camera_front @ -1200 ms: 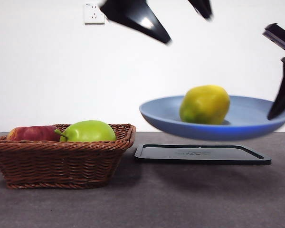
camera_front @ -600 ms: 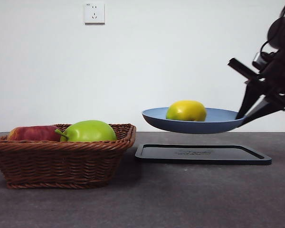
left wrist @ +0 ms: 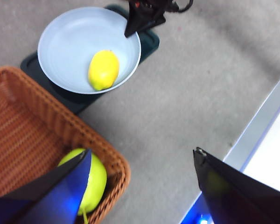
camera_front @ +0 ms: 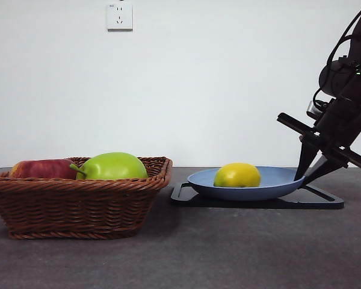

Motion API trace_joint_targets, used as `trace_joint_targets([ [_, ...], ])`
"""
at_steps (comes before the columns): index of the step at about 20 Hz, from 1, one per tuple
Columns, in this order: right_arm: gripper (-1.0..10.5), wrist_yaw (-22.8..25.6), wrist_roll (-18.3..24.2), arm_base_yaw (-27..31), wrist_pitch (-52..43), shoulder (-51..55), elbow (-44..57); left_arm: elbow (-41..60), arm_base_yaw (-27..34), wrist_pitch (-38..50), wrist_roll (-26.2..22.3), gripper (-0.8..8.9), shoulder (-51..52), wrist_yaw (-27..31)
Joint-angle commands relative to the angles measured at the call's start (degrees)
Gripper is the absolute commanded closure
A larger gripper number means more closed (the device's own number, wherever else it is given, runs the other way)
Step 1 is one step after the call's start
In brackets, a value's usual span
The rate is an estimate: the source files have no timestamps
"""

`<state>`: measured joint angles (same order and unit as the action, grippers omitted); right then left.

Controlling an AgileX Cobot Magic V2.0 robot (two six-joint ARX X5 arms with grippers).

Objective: Take the lemon from the basket,put the lemon in the plate,hand out the plate

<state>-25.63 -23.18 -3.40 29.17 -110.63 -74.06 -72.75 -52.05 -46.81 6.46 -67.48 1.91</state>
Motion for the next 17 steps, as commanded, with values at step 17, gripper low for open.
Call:
trace_joint_targets([
  [17, 6.7, 3.56, 11.74, -0.52, 6.91, 14.71, -1.25, -0.9, 0.2, 8.09, -3.28, 4.38, -0.92, 1.07],
])
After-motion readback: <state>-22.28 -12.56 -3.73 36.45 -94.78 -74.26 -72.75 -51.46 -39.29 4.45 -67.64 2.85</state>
